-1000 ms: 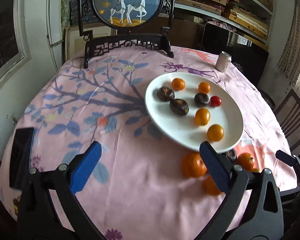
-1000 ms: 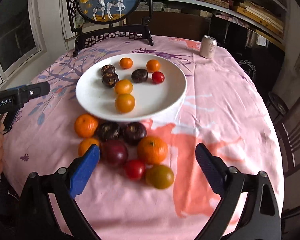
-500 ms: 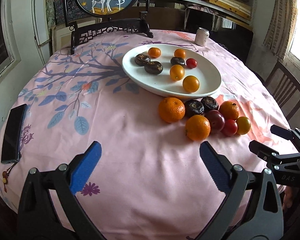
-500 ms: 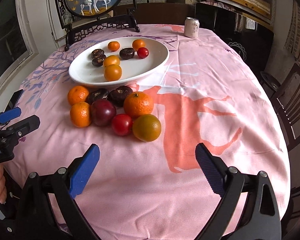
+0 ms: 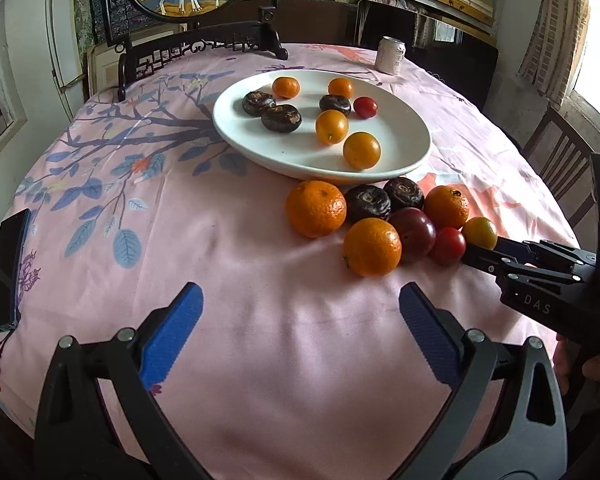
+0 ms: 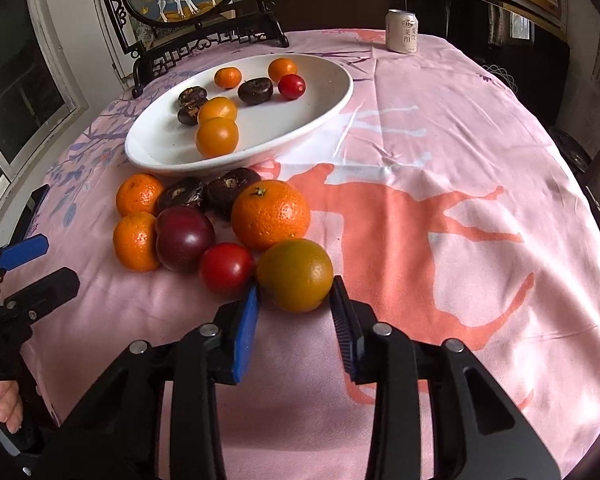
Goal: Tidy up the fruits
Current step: 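Grasp a greenish-orange fruit with the right gripper while the left grasps a mandarin, then lower both held fruits onto the plate and open both grippers, then grasp a red tomato with the right gripper while the left grasps a mandarin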
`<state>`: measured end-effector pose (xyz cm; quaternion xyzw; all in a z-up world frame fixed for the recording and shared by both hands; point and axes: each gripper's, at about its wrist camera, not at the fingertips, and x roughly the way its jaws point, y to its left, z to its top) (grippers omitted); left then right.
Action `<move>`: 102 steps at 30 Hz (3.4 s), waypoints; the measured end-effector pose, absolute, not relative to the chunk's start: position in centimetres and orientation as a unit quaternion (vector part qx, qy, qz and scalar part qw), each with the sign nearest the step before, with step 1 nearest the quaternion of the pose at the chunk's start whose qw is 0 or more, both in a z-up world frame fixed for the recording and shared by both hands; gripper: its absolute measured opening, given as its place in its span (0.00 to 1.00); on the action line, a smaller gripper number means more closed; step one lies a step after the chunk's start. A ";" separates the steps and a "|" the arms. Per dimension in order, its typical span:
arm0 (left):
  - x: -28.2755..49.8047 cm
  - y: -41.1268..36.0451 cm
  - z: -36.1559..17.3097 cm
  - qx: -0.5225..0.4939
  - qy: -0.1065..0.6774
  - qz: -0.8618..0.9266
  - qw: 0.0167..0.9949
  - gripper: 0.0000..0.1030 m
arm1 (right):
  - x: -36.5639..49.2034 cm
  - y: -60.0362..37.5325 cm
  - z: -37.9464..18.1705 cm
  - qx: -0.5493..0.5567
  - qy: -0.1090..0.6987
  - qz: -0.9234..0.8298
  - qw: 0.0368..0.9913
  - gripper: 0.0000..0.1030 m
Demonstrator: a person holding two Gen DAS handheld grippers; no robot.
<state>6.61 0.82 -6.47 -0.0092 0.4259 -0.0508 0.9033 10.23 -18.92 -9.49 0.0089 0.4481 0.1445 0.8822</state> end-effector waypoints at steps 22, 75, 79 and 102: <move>10.8 -2.8 -9.3 -0.024 0.452 -0.086 0.888 0.38 | 6.7 -20.1 -9.2 0.010 0.450 0.137 0.883 0.35; 30.6 2.0 -1.5 -0.029 0.451 -0.035 0.891 0.85 | 26.3 -13.0 -4.6 -0.072 0.457 0.160 0.872 0.61; 24.6 2.9 -0.1 -0.024 0.421 -0.034 0.906 0.93 | 21.1 -14.0 -3.7 -0.071 0.439 0.162 0.881 0.84; 7.3 3.6 -3.8 -0.038 0.401 -0.021 0.915 0.96 | 6.8 -14.6 -3.8 -0.044 0.396 0.137 0.907 0.96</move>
